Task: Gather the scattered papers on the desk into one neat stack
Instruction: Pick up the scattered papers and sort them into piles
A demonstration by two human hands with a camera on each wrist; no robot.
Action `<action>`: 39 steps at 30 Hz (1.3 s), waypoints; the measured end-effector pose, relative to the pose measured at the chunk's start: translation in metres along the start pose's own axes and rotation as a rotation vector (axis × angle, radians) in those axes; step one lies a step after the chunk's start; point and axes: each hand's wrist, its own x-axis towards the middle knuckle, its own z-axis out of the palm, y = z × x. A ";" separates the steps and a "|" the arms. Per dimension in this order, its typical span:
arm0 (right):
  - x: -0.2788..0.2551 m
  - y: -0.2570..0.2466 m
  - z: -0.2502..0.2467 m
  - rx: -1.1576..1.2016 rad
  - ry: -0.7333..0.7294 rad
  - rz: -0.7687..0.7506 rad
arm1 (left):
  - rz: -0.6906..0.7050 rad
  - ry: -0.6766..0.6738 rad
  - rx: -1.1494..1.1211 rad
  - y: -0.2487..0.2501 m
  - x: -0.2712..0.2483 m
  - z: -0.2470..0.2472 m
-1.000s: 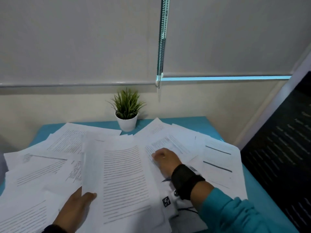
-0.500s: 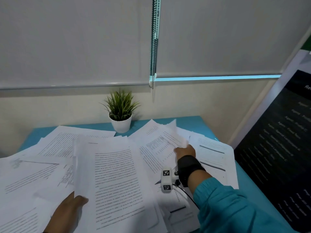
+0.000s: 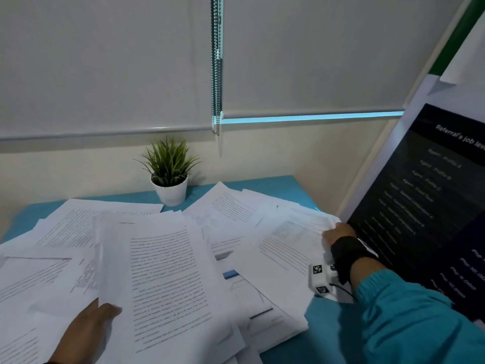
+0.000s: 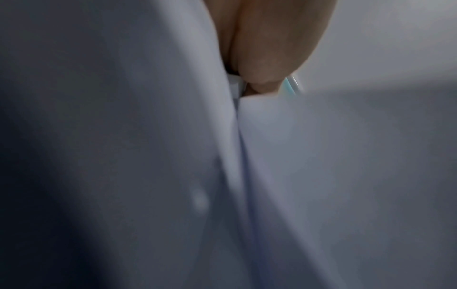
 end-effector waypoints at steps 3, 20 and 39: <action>0.013 0.023 -0.005 -0.124 0.045 -0.008 | -0.033 -0.071 -0.023 0.006 -0.010 0.008; 0.009 0.032 0.001 0.107 -0.042 -0.017 | 0.016 0.002 -0.067 0.002 -0.007 -0.001; -0.165 -0.144 -0.093 0.307 0.162 -1.138 | -0.017 -0.095 -0.057 0.025 -0.044 0.015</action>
